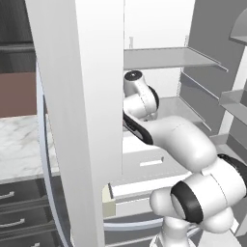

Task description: Move the hot dog bun to the plate on the dining table and place the condiment next to that plate. Then navigate to the fridge and take the sausage and place it on the plate as well.

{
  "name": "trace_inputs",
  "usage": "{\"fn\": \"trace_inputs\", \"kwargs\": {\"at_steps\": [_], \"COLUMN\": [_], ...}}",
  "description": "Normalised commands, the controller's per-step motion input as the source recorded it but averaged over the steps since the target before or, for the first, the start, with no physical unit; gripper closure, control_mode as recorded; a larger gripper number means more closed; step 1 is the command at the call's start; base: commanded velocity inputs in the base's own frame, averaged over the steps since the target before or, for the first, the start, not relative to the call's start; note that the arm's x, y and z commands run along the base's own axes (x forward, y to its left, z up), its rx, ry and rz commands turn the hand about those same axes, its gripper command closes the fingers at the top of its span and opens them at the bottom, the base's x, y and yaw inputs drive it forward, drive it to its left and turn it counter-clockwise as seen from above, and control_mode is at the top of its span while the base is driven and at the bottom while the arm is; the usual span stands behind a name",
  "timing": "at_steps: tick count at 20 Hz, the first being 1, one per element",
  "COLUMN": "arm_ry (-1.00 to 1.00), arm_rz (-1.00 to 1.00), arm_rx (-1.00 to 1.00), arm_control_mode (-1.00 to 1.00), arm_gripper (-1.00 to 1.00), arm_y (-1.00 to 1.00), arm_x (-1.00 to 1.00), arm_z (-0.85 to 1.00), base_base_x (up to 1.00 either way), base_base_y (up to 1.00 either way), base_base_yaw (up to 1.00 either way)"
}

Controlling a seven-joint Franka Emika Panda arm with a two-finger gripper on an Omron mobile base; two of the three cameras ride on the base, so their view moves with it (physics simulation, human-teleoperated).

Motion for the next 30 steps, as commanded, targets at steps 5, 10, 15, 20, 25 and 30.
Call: {"fn": "trace_inputs", "kwargs": {"at_steps": [5,10,15,20,25,30], "arm_ry": [0.00,-0.01,0.00,0.00,-0.04,-0.04], "arm_rz": [-0.02,-0.02,-0.03,-0.04,-0.03,-0.03], "arm_rx": [0.00,0.00,0.00,0.00,-0.01,-0.02], "arm_control_mode": [-1.00,-1.00,-1.00,-1.00,-1.00,-1.00], "arm_gripper": [-1.00,-1.00,-1.00,-1.00,-1.00,-1.00], "arm_y": [0.00,0.00,0.03,0.08,0.08,0.07], "arm_x": [0.22,0.18,0.13,0.15,0.13,0.12], "arm_z": [-0.17,-0.13,-0.01,-0.01,-0.15,-0.15], "base_base_x": [0.00,0.00,0.00,0.00,0.00,0.00], "base_base_y": [0.00,0.00,0.00,0.00,0.00,0.00], "base_base_yaw": [0.00,0.00,0.00,0.00,0.00,0.00]}}
